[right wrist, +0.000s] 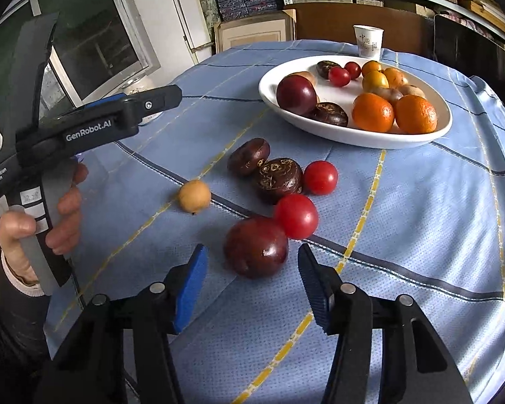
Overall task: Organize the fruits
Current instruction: 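Grasp a dark red plum with the right gripper while the left gripper grasps a small orange fruit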
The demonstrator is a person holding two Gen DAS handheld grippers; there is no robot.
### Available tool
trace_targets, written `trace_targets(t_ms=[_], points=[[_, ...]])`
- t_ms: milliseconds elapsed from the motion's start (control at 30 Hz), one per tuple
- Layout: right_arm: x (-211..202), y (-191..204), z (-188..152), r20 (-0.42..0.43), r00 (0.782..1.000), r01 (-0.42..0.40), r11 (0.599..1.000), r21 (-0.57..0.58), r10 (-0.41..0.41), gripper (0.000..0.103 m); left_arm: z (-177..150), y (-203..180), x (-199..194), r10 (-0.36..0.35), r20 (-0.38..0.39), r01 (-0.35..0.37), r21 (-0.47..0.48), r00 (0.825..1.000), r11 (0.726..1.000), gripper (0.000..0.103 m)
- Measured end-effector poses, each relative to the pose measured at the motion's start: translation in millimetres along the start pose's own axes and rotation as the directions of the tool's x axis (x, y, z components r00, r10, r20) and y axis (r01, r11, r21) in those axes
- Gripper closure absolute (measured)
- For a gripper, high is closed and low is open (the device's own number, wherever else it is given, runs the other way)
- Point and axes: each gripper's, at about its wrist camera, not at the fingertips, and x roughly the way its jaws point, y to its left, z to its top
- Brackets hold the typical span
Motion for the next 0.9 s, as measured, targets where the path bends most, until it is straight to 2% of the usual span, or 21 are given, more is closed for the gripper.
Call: trace_targets(t_ms=[167,500,633,700,900], points=[[2,-3,0,0.000,1.000,-0.011,1.000,0.018,0.011,0.048,0,1,0,0.002,0.000,-0.002,0.001,1.000,1.000,0.005],[4,-4,1,-0.002,1.000,-0.018,1.000,0.021,0.018,0.063,-1,4,0,0.005,-0.008,-0.005,-0.005,1.000,1.000,0.005],[2,-5,1,0.006,1.000,-0.025,0.999,0.024,0.025,0.065,-3,6,2,0.021,-0.022,-0.021,-0.001,1.000,1.000,0.005],[-4,-7,2,0.030,0.999,-0.039,0.999,0.027,0.038,0.065,-3,8,3,0.017,-0.033,-0.017,-0.002,0.999,1.000,0.005],[-26,-30,7,0.142,0.989,-0.064,0.991,0.122,0.046,0.065,-14,4,4,-0.068,-0.085,0.072,0.038,0.994,0.997,0.005]])
